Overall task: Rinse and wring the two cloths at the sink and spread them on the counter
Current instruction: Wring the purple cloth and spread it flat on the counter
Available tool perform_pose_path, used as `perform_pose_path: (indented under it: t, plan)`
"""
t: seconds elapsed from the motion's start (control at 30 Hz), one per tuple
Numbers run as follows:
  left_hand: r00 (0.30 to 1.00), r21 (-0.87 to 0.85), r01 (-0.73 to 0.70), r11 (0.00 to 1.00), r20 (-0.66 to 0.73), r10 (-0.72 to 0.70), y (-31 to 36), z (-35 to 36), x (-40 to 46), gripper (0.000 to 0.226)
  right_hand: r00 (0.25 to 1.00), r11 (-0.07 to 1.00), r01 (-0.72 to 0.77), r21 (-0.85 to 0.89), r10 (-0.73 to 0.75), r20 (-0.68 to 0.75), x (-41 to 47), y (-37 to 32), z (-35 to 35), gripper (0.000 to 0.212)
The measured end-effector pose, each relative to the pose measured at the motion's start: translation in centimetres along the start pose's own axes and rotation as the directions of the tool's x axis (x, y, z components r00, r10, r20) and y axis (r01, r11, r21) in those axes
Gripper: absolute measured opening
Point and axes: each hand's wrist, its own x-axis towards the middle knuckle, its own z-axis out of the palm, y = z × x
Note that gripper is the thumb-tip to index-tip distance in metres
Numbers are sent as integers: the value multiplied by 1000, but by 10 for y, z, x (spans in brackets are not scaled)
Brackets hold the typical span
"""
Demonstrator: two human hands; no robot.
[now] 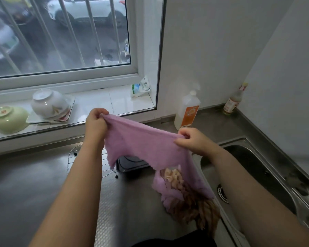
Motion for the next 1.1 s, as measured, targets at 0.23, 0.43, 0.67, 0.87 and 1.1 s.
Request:
perform_pose_path:
  t: [0.23, 0.43, 0.67, 0.87, 1.1]
  plan:
    - [1000, -39, 10, 999, -27, -11, 15, -8, -3, 39, 934, 829, -17, -559, -187, -305, 26, -30, -26, 26]
    - [915, 443, -341, 829, -46, 401, 16, -18, -2, 32, 988, 713, 85, -696, 30, 152, 40, -40, -21, 54]
    - [862, 621, -220, 752, -238, 449, 7, -40, -5, 36, 915, 871, 158, -465, 48, 401, 52, -20, -3, 35]
    - [780, 523, -109, 845, -482, 399, -7, -73, -7, 32, 859, 957, 104, -270, 51, 510, 46, -36, 8, 43]
    - [782, 393, -30, 919, -563, 266, -19, -101, -2, 31, 615, 798, -13, -602, 481, 624, 54, -49, 17, 24]
